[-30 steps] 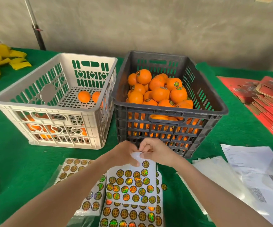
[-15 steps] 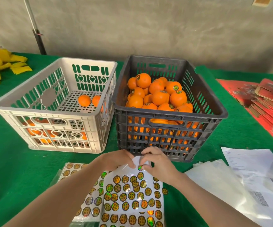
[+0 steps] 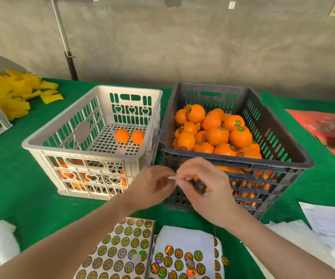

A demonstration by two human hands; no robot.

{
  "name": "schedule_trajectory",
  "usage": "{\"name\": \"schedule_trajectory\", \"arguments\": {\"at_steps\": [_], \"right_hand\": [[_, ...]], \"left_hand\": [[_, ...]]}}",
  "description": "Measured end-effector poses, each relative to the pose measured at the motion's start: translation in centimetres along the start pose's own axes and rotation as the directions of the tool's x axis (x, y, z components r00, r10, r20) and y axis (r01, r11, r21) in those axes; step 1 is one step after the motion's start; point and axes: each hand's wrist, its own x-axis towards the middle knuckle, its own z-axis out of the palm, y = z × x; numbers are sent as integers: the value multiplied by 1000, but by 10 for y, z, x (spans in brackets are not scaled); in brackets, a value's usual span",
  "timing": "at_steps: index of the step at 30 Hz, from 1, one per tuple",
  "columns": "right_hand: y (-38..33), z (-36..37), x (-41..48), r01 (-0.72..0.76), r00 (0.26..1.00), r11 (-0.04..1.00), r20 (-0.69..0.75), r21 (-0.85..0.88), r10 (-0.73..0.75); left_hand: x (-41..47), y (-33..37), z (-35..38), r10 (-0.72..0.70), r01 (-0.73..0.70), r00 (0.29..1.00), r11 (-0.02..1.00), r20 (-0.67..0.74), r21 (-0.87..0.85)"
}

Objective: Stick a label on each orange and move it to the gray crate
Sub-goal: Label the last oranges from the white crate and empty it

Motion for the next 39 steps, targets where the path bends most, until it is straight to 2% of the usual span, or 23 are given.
{"name": "schedule_trajectory", "arguments": {"at_steps": [3, 5, 7, 9, 11, 13, 17, 23, 27, 29, 32, 36, 38, 39], "right_hand": [[-8, 15, 48, 95, 995, 995, -27, 6, -94], [-3, 29, 82, 89, 995, 995, 59, -53, -86], [8, 46, 118, -12, 979, 988, 201, -155, 43], [25, 68, 152, -112, 912, 963, 359, -246, 197], [43, 94, 182, -133, 821, 927, 485, -351, 302], [62, 121, 202, -129, 755, 893, 541, -431, 370], [100, 160, 209, -200, 700, 843, 529, -500, 480], [135, 160, 207, -314, 664, 819, 506, -480, 551], [136, 159, 208, -315, 672, 831, 511, -457, 536], [136, 159, 207, -330, 677, 837, 509, -437, 532], [138, 157, 207, -341, 676, 846, 518, -411, 524], [140, 156, 207, -365, 692, 844, 493, -393, 528], [140, 155, 208, -387, 731, 840, 429, -381, 532], [140, 154, 208, -414, 756, 835, 374, -361, 537]], "left_hand": [[7, -8, -61, -157, 138, 963, 985, -221, -103], [12, -26, -97, -296, 253, 895, 953, -333, -167], [17, -52, -128, -405, 339, 822, 913, -399, -229], [22, -80, -152, -505, 437, 761, 863, -407, -255], [29, -110, -167, -577, 533, 728, 816, -370, -224], [41, -140, -175, -613, 614, 719, 781, -326, -113], [79, -193, -174, -661, 677, 735, 702, -152, 220], [135, -268, -133, -696, 528, 707, 637, 125, 562], [152, -313, -95, -767, 476, 600, 571, 228, 668], [155, -331, -82, -779, 451, 566, 566, 269, 690], [155, -346, -72, -768, 481, 586, 585, 257, 652], [154, -341, -78, -781, 495, 569, 576, 259, 651], [156, -328, -92, -764, 566, 583, 625, 275, 537], [157, -318, -103, -763, 657, 584, 645, 276, 391]]}}
